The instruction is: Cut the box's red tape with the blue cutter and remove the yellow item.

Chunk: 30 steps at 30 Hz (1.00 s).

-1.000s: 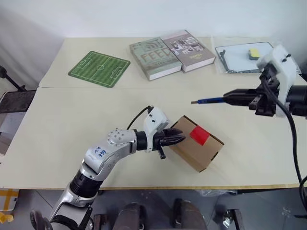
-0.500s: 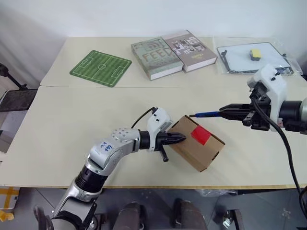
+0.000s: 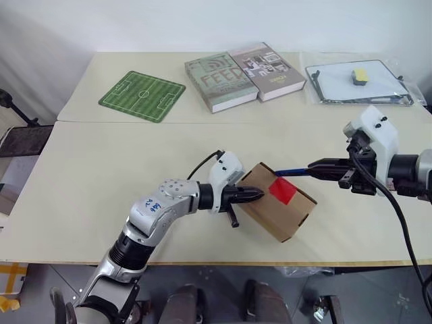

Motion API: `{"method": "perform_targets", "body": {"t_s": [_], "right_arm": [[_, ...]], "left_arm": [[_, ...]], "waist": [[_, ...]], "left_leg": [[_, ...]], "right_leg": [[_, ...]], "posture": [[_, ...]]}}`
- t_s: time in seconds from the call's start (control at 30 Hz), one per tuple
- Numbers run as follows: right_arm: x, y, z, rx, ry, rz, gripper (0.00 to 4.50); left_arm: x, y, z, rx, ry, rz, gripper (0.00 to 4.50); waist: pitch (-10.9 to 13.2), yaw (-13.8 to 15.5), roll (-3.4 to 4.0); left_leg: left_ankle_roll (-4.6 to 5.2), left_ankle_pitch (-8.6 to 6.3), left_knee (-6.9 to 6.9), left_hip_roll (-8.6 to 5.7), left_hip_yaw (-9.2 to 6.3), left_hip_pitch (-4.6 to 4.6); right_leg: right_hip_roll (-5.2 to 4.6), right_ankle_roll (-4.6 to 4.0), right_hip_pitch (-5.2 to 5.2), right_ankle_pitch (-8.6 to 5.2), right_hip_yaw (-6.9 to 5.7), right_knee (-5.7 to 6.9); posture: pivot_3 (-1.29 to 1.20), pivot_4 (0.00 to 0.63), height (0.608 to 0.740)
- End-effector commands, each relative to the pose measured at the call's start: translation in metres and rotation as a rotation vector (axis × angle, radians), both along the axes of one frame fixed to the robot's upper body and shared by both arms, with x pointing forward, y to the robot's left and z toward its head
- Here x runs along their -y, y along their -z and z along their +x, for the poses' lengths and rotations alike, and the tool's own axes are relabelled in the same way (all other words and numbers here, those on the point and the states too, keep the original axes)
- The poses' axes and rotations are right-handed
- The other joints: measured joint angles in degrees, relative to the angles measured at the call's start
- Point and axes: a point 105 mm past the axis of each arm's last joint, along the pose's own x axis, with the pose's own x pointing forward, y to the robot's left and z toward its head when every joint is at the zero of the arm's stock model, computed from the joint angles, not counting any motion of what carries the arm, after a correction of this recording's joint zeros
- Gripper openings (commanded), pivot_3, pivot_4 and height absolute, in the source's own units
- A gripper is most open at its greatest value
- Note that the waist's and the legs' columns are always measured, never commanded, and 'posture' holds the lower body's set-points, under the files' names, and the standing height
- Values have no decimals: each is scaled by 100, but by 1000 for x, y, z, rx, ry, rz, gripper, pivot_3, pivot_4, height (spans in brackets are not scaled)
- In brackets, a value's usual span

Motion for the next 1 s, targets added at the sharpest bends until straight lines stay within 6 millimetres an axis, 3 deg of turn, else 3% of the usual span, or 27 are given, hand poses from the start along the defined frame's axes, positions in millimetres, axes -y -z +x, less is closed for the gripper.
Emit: {"method": "perform_targets", "body": {"t_s": [0.03,0.63,1.0], "right_arm": [[7,-4,-5,14,19,-74,149],[0,-9,-1,-12,-28,-138,149],[3,-5,-15,-96,-67,-203,149]], "left_arm": [[3,-6,-1,20,10,19,12],[19,17,6,-57,-57,256,12],[19,29,7,-57,-71,333,12]], "waist": [[0,6,-1],[-7,47,-11],[-12,94,-20]], "left_leg": [[0,0,0,0,-1,0],[4,2,10,3,-6,4],[5,2,14,7,-8,5]], "right_leg": [[0,0,1,0,0,-1],[-9,4,11,2,0,2],[-12,4,13,4,1,2]], "posture": [[0,150,740],[0,150,740],[0,150,740]]}}
